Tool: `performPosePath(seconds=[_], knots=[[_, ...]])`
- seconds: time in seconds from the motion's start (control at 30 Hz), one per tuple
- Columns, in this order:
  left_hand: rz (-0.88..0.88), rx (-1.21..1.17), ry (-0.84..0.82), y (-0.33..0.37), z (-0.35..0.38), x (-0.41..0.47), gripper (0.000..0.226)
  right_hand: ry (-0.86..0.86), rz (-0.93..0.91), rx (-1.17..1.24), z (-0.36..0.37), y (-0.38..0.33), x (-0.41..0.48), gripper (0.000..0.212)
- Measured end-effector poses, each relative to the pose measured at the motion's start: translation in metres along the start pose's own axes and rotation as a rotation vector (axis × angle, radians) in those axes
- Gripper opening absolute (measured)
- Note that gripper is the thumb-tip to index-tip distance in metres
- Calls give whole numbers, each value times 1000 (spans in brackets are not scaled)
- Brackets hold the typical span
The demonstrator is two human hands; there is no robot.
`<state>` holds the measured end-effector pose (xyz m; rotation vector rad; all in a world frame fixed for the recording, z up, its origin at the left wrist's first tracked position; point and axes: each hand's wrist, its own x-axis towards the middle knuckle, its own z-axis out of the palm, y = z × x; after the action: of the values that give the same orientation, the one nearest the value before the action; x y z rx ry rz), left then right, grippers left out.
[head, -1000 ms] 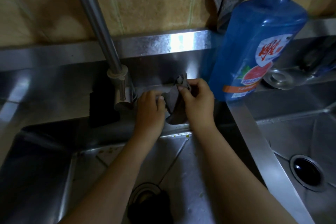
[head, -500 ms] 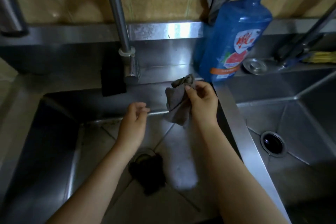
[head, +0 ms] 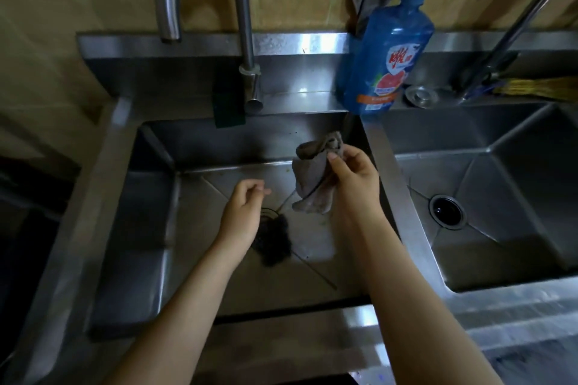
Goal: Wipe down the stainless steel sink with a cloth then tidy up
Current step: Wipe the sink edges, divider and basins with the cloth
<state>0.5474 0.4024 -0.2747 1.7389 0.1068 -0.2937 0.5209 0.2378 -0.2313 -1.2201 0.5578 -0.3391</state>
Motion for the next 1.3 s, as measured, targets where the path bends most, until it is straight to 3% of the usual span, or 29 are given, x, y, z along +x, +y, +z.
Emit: performPosePath(seconds=[0.3, 0.6, 1.03, 1.3], knots=[[23, -65, 144, 8, -28, -70, 18, -165, 14, -111, -8, 4, -54, 11], [-46, -72, 211, 7, -75, -102, 14, -186, 85, -173, 11, 26, -84, 9], [-125, 37, 148, -47, -156, -13, 15, -128, 155, -226, 111, 99, -57, 13], [-194, 223, 155, -81, -156, 37, 20, -93, 182, -285, 129, 138, -19, 12]])
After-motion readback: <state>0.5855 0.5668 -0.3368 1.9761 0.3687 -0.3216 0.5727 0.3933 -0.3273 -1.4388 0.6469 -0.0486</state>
